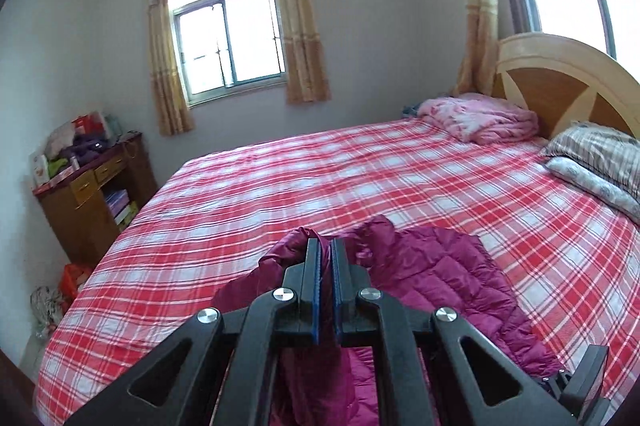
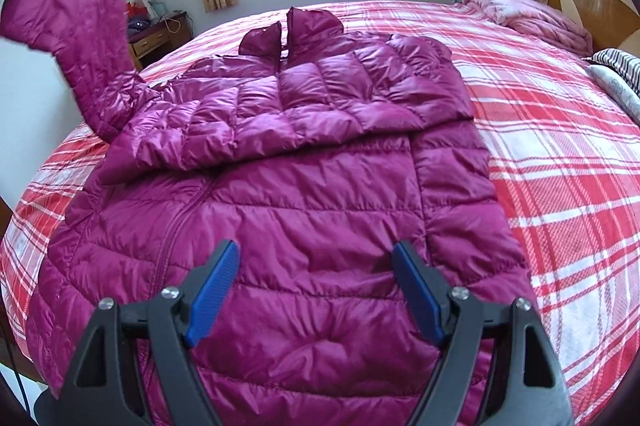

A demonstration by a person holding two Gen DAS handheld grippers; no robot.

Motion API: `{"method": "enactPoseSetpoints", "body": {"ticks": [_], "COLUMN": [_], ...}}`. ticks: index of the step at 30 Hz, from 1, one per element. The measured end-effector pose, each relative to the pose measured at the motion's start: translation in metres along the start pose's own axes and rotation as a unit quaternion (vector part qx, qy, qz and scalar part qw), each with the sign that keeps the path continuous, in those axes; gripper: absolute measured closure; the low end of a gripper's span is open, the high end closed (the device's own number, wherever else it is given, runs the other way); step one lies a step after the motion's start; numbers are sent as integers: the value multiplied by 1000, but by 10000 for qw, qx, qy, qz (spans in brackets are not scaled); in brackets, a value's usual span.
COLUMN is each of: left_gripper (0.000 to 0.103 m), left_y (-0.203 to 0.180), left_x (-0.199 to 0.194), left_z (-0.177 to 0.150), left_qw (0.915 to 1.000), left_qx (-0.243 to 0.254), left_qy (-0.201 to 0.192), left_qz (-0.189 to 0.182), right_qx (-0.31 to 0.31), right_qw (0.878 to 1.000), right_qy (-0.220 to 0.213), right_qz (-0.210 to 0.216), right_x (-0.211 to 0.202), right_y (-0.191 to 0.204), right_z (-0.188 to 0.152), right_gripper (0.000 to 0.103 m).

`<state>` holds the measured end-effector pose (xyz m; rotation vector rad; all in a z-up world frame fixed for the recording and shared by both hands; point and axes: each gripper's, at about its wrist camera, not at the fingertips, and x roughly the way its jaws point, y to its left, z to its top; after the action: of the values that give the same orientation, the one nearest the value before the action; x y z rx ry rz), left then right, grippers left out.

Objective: Fold large clothes
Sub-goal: 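Lay the held sleeve across the jacket front with the left gripper and release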

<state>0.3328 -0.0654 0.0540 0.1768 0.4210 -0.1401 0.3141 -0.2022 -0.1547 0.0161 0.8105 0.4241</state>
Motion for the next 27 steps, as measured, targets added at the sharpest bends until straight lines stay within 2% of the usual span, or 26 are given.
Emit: {"method": "enactPoseSetpoints", "body": {"ticks": [7,16,18,21,24,27], "left_gripper": [102,102,102,101,101,101], "left_y": [-66,-118,-114,-85,-45,-4], "left_x": [32,80,83,92,106,109], "left_z": [-2,-28,-33,-40,-55,-78], "left_qw": [9974,9930,9939,9949,9943,9931], "left_qx": [445,719,578,270,-33,-273], "left_qy": [268,586,608,776,1041,1132], "left_qz": [-493,-738,-711,-579,-219,163], "right_qx": [-42,-181,-147,-106,94,354], "right_qw": [10000,9997,9998,9993,9986,9979], "right_qy": [-47,-122,-151,-128,-167,-257], "right_qz": [-28,-65,47,342,497,476], "right_x": [1,4,3,2,-2,-13], "right_y": [2,7,5,1,-6,-12], "right_z": [-2,-7,-7,-5,-1,10], "right_gripper": [19,13,9,3,4,4]}}
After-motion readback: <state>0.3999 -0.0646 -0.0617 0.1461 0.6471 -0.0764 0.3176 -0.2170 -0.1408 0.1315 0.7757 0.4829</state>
